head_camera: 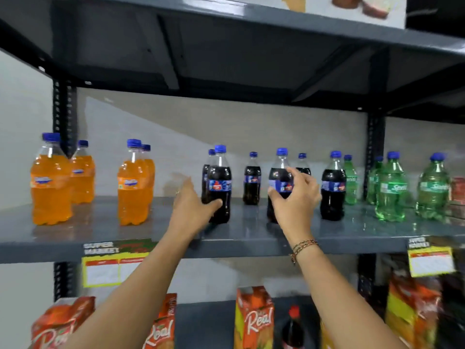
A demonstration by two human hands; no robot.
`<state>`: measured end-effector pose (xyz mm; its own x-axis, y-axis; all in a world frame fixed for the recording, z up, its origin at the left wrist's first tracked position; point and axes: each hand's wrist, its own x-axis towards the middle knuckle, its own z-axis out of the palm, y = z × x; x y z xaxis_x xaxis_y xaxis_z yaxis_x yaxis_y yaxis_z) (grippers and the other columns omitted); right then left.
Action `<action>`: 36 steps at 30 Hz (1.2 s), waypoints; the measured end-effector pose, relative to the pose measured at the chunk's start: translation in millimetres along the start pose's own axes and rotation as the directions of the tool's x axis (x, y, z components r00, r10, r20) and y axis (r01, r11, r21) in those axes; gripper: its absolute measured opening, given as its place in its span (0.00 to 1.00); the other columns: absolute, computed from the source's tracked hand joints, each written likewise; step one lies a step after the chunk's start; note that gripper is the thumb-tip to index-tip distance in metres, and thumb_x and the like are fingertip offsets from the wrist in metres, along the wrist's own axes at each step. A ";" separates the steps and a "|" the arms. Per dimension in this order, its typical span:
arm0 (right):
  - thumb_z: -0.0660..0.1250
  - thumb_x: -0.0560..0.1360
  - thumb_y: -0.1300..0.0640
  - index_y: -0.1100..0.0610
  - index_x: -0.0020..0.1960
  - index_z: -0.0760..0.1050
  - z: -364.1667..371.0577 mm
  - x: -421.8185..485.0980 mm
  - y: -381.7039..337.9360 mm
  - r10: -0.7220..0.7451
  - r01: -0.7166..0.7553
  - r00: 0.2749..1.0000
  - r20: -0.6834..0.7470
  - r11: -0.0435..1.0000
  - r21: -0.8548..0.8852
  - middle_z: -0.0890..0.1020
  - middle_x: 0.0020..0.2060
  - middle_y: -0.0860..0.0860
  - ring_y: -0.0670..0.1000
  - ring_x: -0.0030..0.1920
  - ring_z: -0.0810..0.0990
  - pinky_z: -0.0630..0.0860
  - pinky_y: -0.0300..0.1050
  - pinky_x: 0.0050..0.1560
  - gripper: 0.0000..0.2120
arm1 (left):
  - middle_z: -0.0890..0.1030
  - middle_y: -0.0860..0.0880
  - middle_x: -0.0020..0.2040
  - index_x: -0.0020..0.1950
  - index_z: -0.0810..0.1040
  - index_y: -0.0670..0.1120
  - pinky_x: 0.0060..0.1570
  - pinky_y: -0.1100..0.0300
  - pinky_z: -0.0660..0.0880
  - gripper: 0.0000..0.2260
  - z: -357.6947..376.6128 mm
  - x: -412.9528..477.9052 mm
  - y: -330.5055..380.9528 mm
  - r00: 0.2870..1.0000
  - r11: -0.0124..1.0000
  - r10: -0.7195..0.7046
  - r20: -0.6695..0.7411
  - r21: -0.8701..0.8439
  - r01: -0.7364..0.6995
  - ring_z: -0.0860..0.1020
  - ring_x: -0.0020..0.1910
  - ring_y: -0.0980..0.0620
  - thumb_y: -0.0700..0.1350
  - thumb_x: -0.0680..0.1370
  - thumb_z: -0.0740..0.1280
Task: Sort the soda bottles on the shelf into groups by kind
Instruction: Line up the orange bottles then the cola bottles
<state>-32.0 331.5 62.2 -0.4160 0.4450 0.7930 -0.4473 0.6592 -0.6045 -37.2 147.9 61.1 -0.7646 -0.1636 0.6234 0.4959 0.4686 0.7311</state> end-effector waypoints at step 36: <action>0.71 0.67 0.66 0.60 0.56 0.69 -9.7 31.5 41.6 0.247 -0.368 0.771 0.587 0.925 0.094 0.77 0.52 0.57 0.53 0.46 0.75 0.67 0.37 0.31 0.20 | 0.79 0.43 0.60 0.65 0.72 0.45 0.43 0.60 0.75 0.26 20.7 10.0 -8.0 0.982 0.985 -0.172 0.081 0.040 0.169 0.76 0.51 0.50 0.42 0.68 0.74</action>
<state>-56.1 378.9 62.8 -0.8958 0.1503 0.4182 -0.3352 0.3891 -0.8580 -57.3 160.5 55.7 -0.8693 -0.1706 0.4639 0.3428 0.4681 0.8145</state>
